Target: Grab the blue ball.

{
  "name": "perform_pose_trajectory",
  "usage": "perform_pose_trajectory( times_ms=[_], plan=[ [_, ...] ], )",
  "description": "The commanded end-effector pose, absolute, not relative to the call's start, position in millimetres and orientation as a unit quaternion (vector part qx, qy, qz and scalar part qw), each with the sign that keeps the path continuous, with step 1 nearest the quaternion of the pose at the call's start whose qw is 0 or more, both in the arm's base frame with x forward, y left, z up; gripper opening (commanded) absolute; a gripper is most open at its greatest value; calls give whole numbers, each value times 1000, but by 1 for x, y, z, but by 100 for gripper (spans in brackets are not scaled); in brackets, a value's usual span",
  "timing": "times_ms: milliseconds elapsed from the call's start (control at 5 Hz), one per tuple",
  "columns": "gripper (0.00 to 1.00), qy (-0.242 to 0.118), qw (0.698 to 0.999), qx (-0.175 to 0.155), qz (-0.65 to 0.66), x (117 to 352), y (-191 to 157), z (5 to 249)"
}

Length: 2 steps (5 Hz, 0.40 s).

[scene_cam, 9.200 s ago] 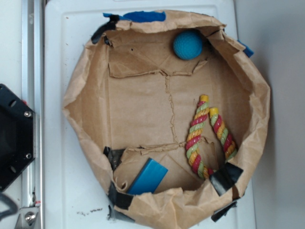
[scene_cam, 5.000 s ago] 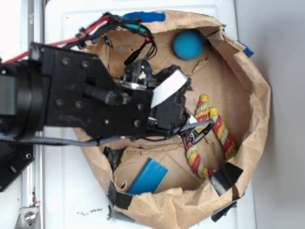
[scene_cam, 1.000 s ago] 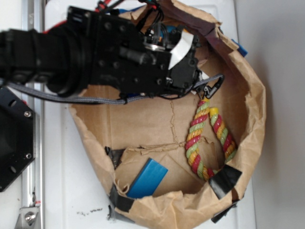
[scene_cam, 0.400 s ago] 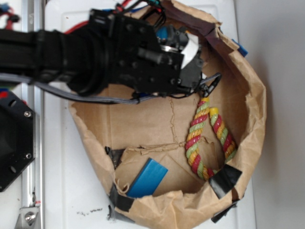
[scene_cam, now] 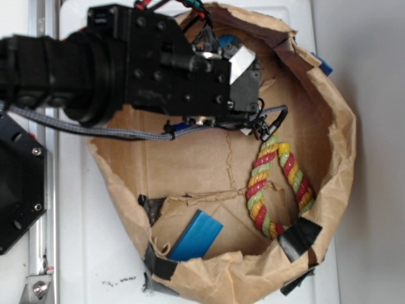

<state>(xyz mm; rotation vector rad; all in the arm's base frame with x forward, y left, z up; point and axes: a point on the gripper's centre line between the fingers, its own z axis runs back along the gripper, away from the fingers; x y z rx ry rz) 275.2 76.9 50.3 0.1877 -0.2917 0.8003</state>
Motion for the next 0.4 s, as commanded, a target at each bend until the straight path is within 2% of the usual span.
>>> perform_pose_trajectory(
  times_ms=[0,200],
  plan=[
    [100,-149,893,100,412,279,93,62],
    [100,-133,885,122,430,281,96,58]
  ],
)
